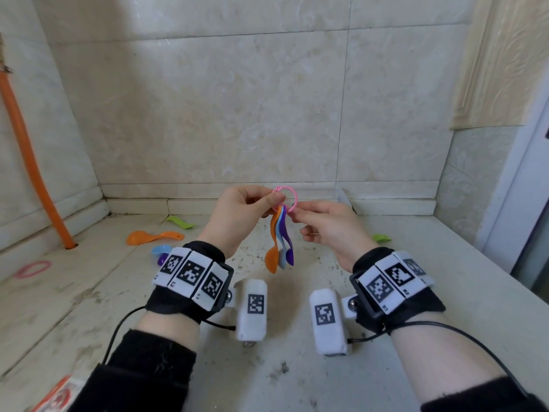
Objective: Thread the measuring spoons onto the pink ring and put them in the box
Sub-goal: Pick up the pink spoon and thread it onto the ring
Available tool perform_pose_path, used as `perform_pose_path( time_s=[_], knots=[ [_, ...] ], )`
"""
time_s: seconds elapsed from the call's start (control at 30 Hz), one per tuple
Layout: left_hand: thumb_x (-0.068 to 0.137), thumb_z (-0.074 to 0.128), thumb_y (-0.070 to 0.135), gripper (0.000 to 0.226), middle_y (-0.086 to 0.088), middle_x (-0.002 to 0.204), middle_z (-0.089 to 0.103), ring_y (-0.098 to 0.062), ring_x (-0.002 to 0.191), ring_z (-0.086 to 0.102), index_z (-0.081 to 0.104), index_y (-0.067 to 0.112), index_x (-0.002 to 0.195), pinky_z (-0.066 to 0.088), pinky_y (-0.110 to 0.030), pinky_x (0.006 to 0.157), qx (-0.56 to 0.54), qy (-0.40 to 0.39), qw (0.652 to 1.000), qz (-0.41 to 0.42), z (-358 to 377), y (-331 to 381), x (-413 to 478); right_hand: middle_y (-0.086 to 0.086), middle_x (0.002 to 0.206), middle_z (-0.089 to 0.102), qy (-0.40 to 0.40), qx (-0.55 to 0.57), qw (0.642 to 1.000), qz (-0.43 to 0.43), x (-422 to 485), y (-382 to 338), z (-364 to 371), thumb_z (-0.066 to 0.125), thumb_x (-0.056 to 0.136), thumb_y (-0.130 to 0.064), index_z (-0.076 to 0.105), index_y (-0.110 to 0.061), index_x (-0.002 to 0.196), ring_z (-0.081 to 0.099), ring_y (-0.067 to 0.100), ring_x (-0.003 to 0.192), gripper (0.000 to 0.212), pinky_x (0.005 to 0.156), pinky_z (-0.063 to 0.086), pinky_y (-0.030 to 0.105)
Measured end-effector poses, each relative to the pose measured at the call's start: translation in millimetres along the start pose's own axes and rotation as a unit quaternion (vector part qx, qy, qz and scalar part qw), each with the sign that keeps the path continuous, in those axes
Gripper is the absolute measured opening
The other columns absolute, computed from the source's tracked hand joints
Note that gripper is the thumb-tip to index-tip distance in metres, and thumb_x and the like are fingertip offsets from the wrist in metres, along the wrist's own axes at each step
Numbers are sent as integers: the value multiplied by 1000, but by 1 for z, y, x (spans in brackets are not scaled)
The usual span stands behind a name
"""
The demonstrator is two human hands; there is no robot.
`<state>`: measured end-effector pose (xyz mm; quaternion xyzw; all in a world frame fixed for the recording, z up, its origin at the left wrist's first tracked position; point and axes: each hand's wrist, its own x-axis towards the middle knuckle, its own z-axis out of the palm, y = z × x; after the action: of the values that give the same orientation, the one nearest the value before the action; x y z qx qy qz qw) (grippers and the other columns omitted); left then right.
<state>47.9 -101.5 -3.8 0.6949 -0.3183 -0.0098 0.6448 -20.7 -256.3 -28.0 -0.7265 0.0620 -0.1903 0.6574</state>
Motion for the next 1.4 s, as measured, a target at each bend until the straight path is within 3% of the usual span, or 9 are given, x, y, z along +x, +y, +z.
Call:
perform_pose_path(
  time_s=[0.17,0.3,0.4,0.5,0.73,0.83,1.03,1.2,1.4],
  knots=[
    [86,67,16,13,-17,85,73,-25,81,68,74,6,83,54,-39,88,-5,4,1000,-10,1,2,-2,-9,101,71,-49,-80,996,12,-2,-1,4,64,89,-38,68,-29,105,62,6,98,19,76,48,22],
    [80,73,15,7,-5,108,68,-17,95,66,76,9,78,54,-39,89,-19,23,999,-27,1,2,1,-16,92,64,11,-79,997,25,-1,-2,2,63,90,-41,68,-27,98,55,-1,88,17,65,40,18],
    [72,78,24,6,3,105,67,-11,106,61,78,20,67,53,-38,91,-22,42,998,-32,0,3,2,-16,89,63,71,-42,996,24,0,-1,-2,65,89,-39,64,-32,85,55,3,87,8,63,35,17],
    [71,79,24,9,5,96,70,-2,108,59,78,15,71,49,-30,90,-23,48,998,-28,-1,2,2,-5,81,64,112,2,993,19,3,2,-4,63,92,-29,69,-18,96,57,9,76,13,71,44,23],
    [72,81,16,7,1,113,67,-6,104,62,77,14,78,46,-17,81,-5,37,999,-39,2,0,3,11,85,73,103,170,980,-28,-2,-7,2,59,95,-10,65,-3,95,73,16,79,9,72,57,22],
    [69,82,10,7,2,97,72,2,104,61,77,15,72,49,-11,77,11,20,999,-25,3,0,1,12,85,74,96,223,968,-58,-3,-13,4,56,96,-9,61,2,98,74,21,84,12,77,58,27],
    [69,83,17,9,-5,72,73,-10,66,63,76,21,66,52,-24,68,89,23,996,-14,3,1,-2,9,87,75,52,221,971,-77,-8,-20,11,55,98,-16,57,2,109,74,25,86,21,75,59,29],
    [71,82,18,5,-21,79,71,-23,68,59,77,15,72,54,-43,74,118,-3,993,-19,5,7,-6,14,96,74,34,191,975,-103,-11,-21,15,54,98,-16,58,-12,103,73,24,90,8,79,59,30],
    [70,81,24,5,-7,73,73,-23,71,66,77,24,68,56,-37,79,121,-26,992,-33,6,10,-7,15,98,73,48,163,979,-110,-10,-19,14,55,97,-14,57,1,109,73,24,91,18,80,59,31]
  ],
)
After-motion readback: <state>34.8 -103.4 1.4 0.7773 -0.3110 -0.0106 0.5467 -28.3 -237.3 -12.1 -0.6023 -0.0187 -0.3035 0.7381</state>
